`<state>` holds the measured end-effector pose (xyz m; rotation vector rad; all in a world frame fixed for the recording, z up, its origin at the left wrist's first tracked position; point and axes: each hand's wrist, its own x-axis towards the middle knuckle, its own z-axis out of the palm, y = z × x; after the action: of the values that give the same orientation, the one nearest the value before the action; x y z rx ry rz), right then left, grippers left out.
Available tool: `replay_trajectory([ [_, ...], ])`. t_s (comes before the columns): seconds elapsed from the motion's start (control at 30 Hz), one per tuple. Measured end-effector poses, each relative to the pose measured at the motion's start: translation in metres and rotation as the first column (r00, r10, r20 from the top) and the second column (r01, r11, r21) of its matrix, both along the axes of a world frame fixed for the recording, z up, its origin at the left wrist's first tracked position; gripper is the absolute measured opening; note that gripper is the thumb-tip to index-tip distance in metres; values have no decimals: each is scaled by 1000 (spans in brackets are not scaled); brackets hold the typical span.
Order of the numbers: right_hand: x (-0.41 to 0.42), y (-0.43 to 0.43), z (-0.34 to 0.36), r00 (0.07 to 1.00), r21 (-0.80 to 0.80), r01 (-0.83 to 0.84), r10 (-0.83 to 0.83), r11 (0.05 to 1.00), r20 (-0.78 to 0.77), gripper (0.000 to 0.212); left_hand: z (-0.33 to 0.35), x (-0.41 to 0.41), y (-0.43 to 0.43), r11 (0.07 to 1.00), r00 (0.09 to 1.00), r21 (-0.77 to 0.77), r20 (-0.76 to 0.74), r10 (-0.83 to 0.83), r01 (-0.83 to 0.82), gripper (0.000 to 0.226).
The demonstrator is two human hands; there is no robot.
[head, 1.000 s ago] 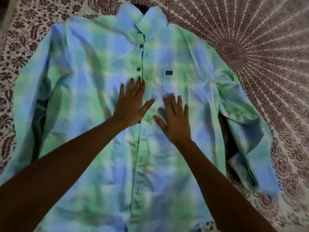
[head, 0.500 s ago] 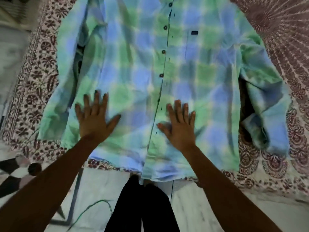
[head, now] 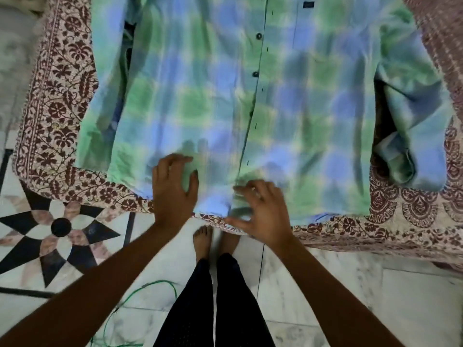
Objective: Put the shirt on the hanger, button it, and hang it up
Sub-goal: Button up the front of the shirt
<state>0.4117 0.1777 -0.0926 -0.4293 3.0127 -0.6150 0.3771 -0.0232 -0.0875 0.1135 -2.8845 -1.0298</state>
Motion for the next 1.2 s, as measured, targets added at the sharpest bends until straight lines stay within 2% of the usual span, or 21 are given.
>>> replay_trajectory([
  [0.07, 23, -9, -4, 994, 134, -93, 83, 987, 76, 69, 4, 27, 17, 973, 990, 195, 98, 103, -120, 21],
  [0.1, 28, -11, -5, 995, 134, -72, 62, 988, 82, 63, 5, 37, 23, 944, 977, 271, 156, 147, -186, 18],
  [0.13, 31, -12, -9, 996, 68, -16, 10, 998, 85, 54, 5, 46, 27, 920, 964, 320, 207, 166, -227, 15],
  [0.2, 32, -14, -8, 974, -223, 191, -157, 956, 163, 27, 4, 57, 32, 925, 964, 323, 237, 124, -199, 14],
  [0.27, 30, -15, -3, 854, -461, 517, -394, 721, 341, 10, 2, 60, 33, 946, 968, 302, 245, 43, -118, 15],
  [0.33, 28, -13, 3, 650, -522, 757, -530, 393, 545, 6, 1, 58, 36, 963, 964, 267, 263, -44, -29, 15],
  [0.4, 26, -10, 8, 495, -516, 848, -532, 121, 688, 13, 1, 54, 40, 981, 952, 183, 286, -110, 58, 17],
  [0.47, 29, -8, 8, 393, -471, 882, -508, -28, 767, 23, -1, 50, 46, 990, 940, 101, 317, -125, 98, 19],
  [0.53, 33, -10, 9, 334, -432, 895, -478, -108, 812, 23, 1, 51, 54, 994, 928, 102, 367, -64, 29, 19],
  [0.6, 36, -13, 10, 295, -391, 915, -497, -100, 816, 15, 5, 57, 68, 924, 876, 222, 444, 189, -312, 27],
  [0.63, 38, -13, 12, 276, -371, 924, -510, -92, 815, 9, 8, 61, 76, 781, 787, 304, 505, 353, -545, 30],
  [0.67, 39, -14, 14, 254, -345, 935, -516, -87, 818, 7, 12, 63, 84, 566, 661, 374, 586, 470, -734, 31],
  [0.73, 42, -14, 17, 225, -303, 950, -518, -70, 825, 9, 18, 64, 95, 153, 419, 398, 763, 492, -904, 36],
  [0.77, 44, -13, 17, 221, -295, 953, -514, -66, 829, 10, 18, 63, 98, 36, 357, 382, 819, 449, -923, 39],
  [0.8, 45, -11, 19, 219, -291, 954, -493, -73, 842, 9, 17, 61, 99, -14, 337, 375, 849, 408, -927, 36],
  [0.9, 49, -4, 20, 248, -322, 940, -421, -114, 873, 8, 11, 52, 100, 54, 378, 386, 853, 359, -921, 22],
  [1.0, 49, 6, 23, 241, -333, 933, -454, -135, 858, 16, 11, 49, 98, 132, 392, 370, 838, 380, -919, 19],
  [1.07, 48, 11, 26, 223, -315, 941, -472, -125, 853, 12, 16, 51, 99, 109, 391, 380, 833, 392, -919, 14],
  [1.1, 47, 13, 26, 224, -299, 951, -495, -77, 840, 11, 18, 53, 99, 85, 384, 383, 839, 386, -920, 12],
  [1.13, 46, 15, 26, 248, -275, 961, -546, 32, 801, 11, 21, 57, 101, 59, 367, 374, 849, 381, -926, 16],
  [1.2, 42, 15, 29, 392, -230, 917, -629, 326, 672, 14, 25, 64, 102, 42, 339, 359, 829, 445, -932, 25],
])
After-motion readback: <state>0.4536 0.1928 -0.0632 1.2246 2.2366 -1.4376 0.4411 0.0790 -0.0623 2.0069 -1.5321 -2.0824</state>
